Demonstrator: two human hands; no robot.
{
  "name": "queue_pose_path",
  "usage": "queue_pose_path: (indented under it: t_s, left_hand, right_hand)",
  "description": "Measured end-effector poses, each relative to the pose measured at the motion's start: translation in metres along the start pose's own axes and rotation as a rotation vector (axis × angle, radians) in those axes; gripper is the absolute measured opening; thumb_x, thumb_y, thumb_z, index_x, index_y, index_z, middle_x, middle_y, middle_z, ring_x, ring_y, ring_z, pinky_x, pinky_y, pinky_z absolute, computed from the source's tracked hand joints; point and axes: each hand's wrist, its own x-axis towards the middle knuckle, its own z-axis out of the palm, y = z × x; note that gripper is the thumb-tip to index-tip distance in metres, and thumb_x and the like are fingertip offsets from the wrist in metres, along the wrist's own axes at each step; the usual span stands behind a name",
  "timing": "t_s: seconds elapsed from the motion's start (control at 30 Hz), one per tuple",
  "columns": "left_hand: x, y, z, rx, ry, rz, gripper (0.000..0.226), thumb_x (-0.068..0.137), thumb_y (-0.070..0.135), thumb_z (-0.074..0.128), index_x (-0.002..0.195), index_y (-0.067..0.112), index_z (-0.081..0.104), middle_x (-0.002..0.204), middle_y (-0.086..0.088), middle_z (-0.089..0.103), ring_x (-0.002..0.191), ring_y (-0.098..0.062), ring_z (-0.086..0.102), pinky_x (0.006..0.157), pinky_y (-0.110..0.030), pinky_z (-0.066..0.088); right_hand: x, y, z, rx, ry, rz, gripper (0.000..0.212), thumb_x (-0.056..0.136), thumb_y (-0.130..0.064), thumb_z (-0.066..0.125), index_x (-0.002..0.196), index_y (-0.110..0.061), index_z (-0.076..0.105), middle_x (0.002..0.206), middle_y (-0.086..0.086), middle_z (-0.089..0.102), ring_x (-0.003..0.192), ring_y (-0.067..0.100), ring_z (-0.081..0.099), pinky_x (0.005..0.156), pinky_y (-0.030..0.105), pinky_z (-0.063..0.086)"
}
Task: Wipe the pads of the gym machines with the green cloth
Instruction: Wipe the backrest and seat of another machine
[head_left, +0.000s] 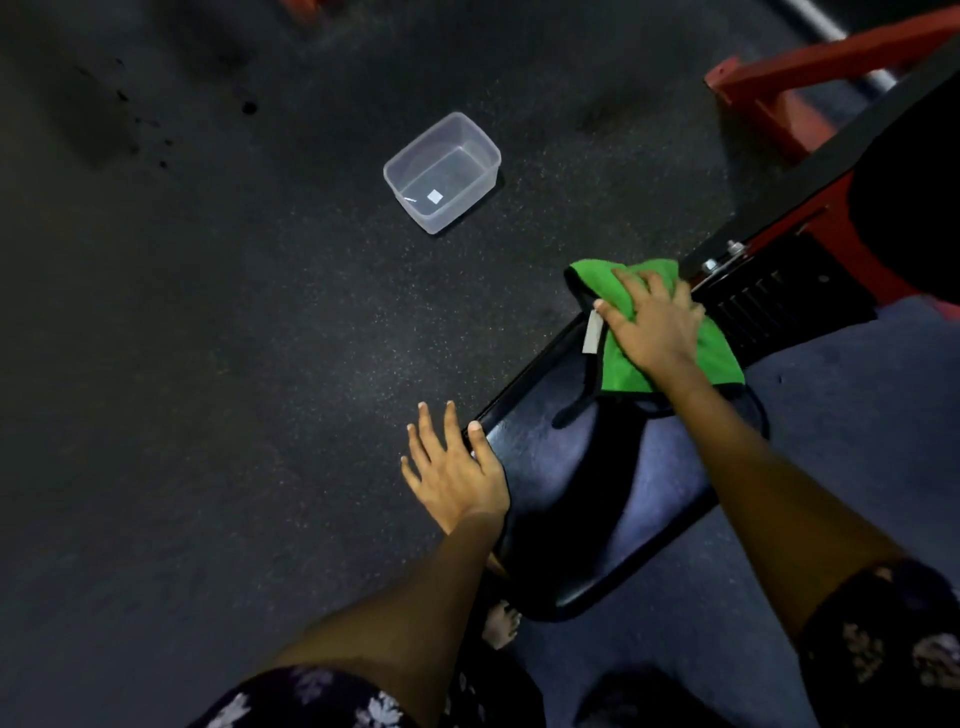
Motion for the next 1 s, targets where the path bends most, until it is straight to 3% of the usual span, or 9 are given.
queue_pose_path:
  t_s: [0.13,0.3,0.37,0.5,0.57,0.63,0.7,0.77,1.0]
  left_hand:
    - [0.000,-0.001,0.001,-0.005,0.021,0.002,0.074,0.086,0.054,0.002,0.143,0.024,0.039,0.156,-0.001,0.023,0.143,-0.023,0.019,0.114,-0.047,0.011]
    - [0.001,-0.001,0.002,-0.003,0.001,-0.005,0.062,0.092,0.048,0.013,0.143,0.023,0.038,0.156,-0.001,0.022,0.143,-0.023,0.018,0.114,-0.046,0.012]
    - [0.000,-0.001,0.003,-0.001,-0.009,-0.005,0.060,0.093,0.047,0.015,0.144,0.023,0.037,0.156,-0.001,0.021,0.143,-0.023,0.017,0.114,-0.046,0.012]
    - [0.001,-0.002,0.004,-0.019,-0.013,-0.008,0.050,0.100,0.043,0.025,0.144,0.023,0.036,0.157,-0.001,0.020,0.144,-0.022,0.016,0.114,-0.046,0.011]
    - [0.000,-0.003,0.004,-0.036,-0.007,-0.002,0.051,0.099,0.044,0.023,0.143,0.022,0.038,0.156,-0.001,0.022,0.143,-0.023,0.017,0.114,-0.046,0.012]
    - [0.001,-0.005,0.004,-0.048,0.020,0.003,0.059,0.095,0.047,0.017,0.142,0.021,0.040,0.155,-0.002,0.025,0.143,-0.024,0.019,0.113,-0.046,0.013]
    - [0.002,-0.006,0.004,-0.060,0.035,0.002,0.061,0.093,0.047,0.016,0.141,0.021,0.042,0.155,-0.002,0.026,0.142,-0.024,0.021,0.112,-0.046,0.015]
    - [0.002,-0.005,0.005,-0.064,0.037,0.001,0.056,0.096,0.046,0.018,0.142,0.022,0.041,0.155,-0.001,0.025,0.142,-0.023,0.020,0.113,-0.046,0.015]
    - [0.000,-0.004,0.006,-0.078,0.013,-0.004,0.049,0.101,0.043,0.023,0.144,0.023,0.035,0.157,0.001,0.018,0.144,-0.021,0.015,0.114,-0.044,0.013]
  right_hand:
    - [-0.041,-0.023,0.012,0.023,0.023,-0.092,0.053,0.092,-0.055,0.044,0.142,-0.041,0.035,0.154,-0.005,0.028,0.142,0.034,0.012,0.109,0.059,0.012]
    - [-0.081,-0.002,0.020,-0.083,-0.062,-0.550,0.063,0.084,-0.065,0.024,0.142,-0.043,0.031,0.152,-0.006,0.034,0.141,0.033,0.022,0.107,0.062,0.019]
    - [-0.063,0.025,0.012,-0.107,-0.049,-0.467,0.066,0.081,-0.070,0.021,0.143,-0.045,0.022,0.154,-0.008,0.027,0.143,0.032,0.018,0.108,0.064,0.018]
    - [-0.043,0.014,0.008,0.076,0.026,0.056,0.061,0.088,-0.065,0.039,0.145,-0.047,0.023,0.158,-0.010,0.014,0.144,0.033,0.007,0.108,0.065,0.012]
    - [-0.060,-0.023,0.017,0.048,0.030,0.008,0.059,0.090,-0.063,0.039,0.145,-0.046,0.025,0.159,-0.009,0.012,0.144,0.035,0.002,0.106,0.067,0.007]
    - [-0.087,-0.053,0.029,-0.011,-0.009,-0.204,0.057,0.091,-0.063,0.037,0.144,-0.046,0.027,0.158,-0.009,0.014,0.145,0.034,0.001,0.106,0.067,0.005]
    - [-0.106,-0.054,0.034,-0.063,-0.037,-0.421,0.056,0.091,-0.062,0.038,0.143,-0.046,0.028,0.157,-0.011,0.020,0.146,0.030,0.003,0.108,0.066,0.005]
    - [-0.094,-0.029,0.026,-0.088,-0.062,-0.505,0.058,0.090,-0.062,0.039,0.144,-0.048,0.023,0.156,-0.015,0.018,0.146,0.025,0.003,0.110,0.065,0.005]
    - [-0.082,0.052,0.018,0.085,0.062,0.022,0.061,0.090,-0.062,0.040,0.145,-0.047,0.020,0.158,-0.014,0.011,0.146,0.025,0.004,0.110,0.063,0.010]
